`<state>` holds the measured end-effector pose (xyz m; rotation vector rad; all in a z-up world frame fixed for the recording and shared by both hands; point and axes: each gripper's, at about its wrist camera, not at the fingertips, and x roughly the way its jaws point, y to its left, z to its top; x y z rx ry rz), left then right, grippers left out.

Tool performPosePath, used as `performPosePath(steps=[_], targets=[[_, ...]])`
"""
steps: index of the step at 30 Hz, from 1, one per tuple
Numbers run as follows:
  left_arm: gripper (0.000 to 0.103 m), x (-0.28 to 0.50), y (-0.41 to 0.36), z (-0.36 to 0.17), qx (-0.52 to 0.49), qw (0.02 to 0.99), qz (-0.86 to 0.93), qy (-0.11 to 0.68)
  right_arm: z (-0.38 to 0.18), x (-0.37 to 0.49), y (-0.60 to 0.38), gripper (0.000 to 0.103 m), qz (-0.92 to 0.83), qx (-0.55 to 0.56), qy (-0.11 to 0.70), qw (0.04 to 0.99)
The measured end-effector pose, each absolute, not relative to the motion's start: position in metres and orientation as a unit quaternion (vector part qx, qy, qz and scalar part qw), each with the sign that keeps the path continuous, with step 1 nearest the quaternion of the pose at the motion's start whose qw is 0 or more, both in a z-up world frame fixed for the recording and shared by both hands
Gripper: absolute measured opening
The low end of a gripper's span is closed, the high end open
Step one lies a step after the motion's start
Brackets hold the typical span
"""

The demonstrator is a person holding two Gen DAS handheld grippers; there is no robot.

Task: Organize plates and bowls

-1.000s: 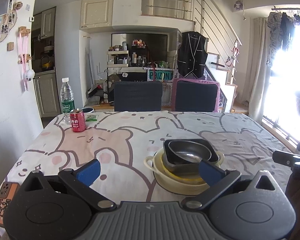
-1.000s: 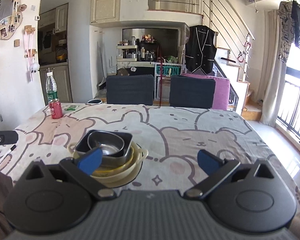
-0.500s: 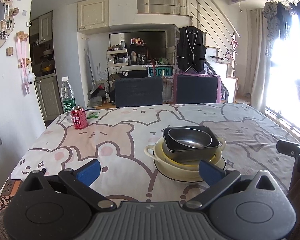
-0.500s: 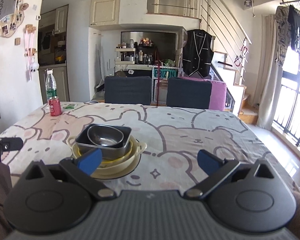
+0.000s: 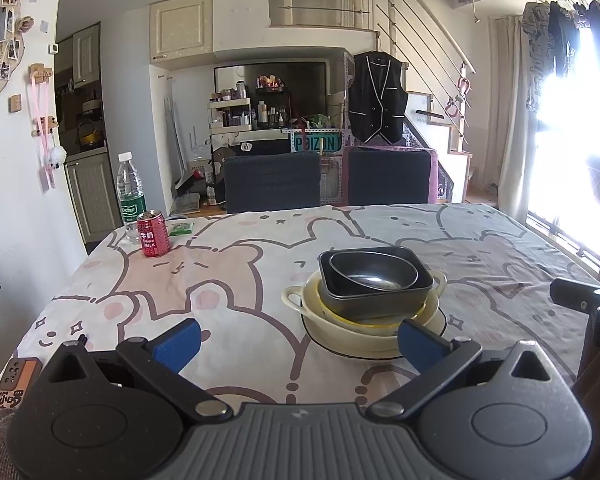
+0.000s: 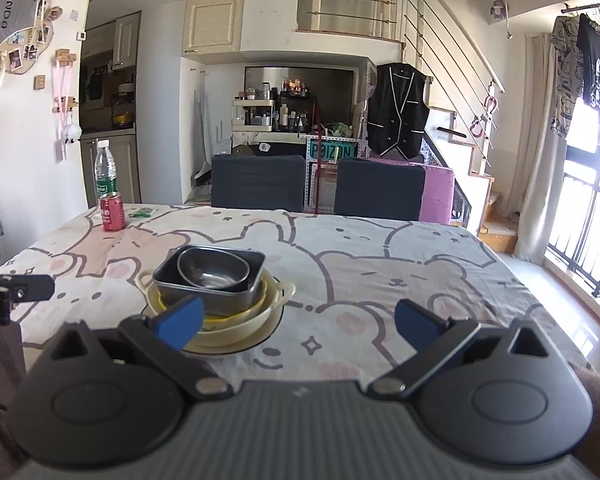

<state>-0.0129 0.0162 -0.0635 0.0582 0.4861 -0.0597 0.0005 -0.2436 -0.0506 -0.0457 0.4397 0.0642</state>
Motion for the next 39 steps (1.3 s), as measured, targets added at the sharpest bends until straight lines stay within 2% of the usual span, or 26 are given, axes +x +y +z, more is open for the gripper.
performPosePath(steps=[39], targets=[[0.103, -0.0136, 0.0156, -0.0638, 0.026, 0.970, -0.031, 0.238, -0.0515, 0.0003, -0.2439, 0.103, 0.030, -0.023, 0.218, 0.975]])
